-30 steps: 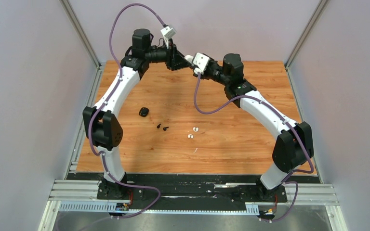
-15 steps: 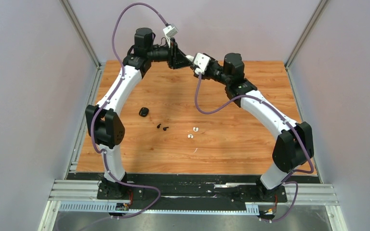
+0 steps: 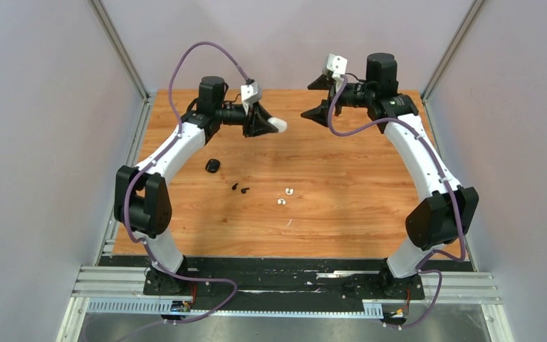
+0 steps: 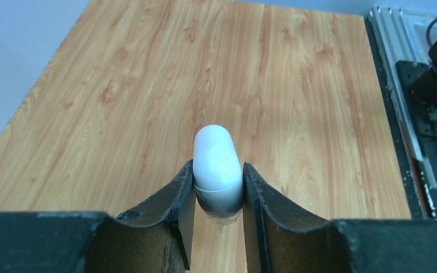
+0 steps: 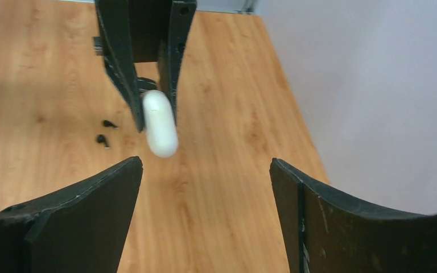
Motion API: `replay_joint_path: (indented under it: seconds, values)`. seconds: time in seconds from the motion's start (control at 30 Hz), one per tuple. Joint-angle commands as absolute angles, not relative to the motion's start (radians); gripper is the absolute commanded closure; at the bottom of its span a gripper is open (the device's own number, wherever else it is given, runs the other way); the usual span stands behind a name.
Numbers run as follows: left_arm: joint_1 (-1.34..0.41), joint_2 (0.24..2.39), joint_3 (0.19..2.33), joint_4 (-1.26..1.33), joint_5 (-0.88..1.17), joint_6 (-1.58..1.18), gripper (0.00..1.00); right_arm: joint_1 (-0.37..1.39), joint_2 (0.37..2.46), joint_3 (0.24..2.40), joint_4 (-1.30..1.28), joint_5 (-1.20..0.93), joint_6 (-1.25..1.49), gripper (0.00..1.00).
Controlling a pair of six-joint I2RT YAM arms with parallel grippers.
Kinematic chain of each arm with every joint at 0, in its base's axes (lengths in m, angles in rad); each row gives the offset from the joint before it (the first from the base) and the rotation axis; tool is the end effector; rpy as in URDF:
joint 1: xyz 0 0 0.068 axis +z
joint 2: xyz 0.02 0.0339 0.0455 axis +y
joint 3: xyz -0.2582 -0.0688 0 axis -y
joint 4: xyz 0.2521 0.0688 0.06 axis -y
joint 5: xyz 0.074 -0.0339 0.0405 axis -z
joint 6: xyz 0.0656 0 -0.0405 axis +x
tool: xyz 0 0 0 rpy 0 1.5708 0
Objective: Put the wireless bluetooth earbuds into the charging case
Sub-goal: Open the charging case to the charging case.
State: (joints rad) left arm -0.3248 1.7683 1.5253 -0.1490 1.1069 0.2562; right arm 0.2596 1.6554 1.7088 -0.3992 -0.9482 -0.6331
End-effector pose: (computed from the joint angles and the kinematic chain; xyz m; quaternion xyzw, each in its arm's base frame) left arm 0.3843 -0.1913 0.3248 0.4825 0.5939 -0.4529 0.4576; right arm 0.3690 0.1531 0.4061 -0.5510 0.5433 0.2721 0.5720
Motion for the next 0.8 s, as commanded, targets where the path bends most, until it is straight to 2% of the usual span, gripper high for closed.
replay_joint_path:
  seconds: [0.0, 0.2, 0.47, 0.77]
  values:
    - [-0.325, 1.655, 1.428, 0.038, 1.162, 0.452, 1.0, 0.282, 1.686, 1.747, -0.536, -1.164, -0.575, 0.14]
    - [-0.325, 1.61, 1.341, 0.032, 1.174, 0.605, 1.0, 0.36, 1.807, 1.87, -0.81, -1.131, -0.744, 0.22]
    - [-0.328, 1.566, 1.342, -0.18, 1.22, 0.846, 1.0, 0.418, 1.858, 1.871, -0.801, -1.061, -0.77, 0.27]
    - [-0.349, 1.542, 1.38, -0.395, 1.232, 1.015, 1.0, 0.424, 1.871, 1.897, -0.66, -0.942, -0.645, 0.43]
